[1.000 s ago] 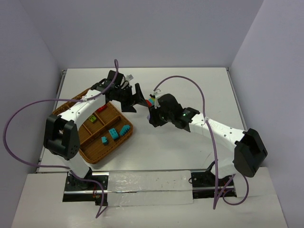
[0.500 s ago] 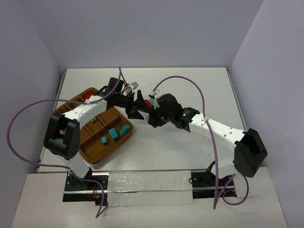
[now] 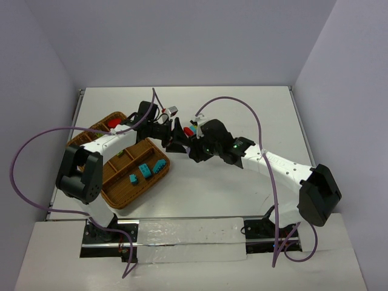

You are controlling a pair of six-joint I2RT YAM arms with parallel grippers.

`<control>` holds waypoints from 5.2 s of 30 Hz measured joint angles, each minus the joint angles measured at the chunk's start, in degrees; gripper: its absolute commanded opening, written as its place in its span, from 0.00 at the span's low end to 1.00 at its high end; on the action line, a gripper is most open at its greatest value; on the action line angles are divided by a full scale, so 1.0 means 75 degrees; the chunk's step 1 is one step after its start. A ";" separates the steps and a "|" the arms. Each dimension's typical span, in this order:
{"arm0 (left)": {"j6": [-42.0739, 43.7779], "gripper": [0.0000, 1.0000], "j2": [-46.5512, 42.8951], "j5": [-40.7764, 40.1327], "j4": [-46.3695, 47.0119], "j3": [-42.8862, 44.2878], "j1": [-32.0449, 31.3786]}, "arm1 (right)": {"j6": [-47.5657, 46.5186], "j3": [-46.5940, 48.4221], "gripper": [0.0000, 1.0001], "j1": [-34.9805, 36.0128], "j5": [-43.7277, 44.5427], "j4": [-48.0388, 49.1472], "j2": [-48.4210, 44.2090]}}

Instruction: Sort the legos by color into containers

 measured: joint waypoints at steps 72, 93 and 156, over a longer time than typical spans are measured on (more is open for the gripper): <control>0.0156 0.00 -0.2979 -0.7243 -0.4472 -0.0387 0.6437 | 0.0487 -0.0326 0.00 0.0000 0.0241 0.0551 -0.0114; 0.0489 0.99 -0.2128 -0.7626 -0.4056 -0.0662 0.6559 | 0.0545 0.0948 0.00 0.0231 -0.0159 0.0410 0.0629; 0.0993 0.99 -0.3797 -0.6471 -0.5215 0.2664 0.4838 | 0.2303 1.0459 0.72 0.2536 -0.1978 0.0351 0.9211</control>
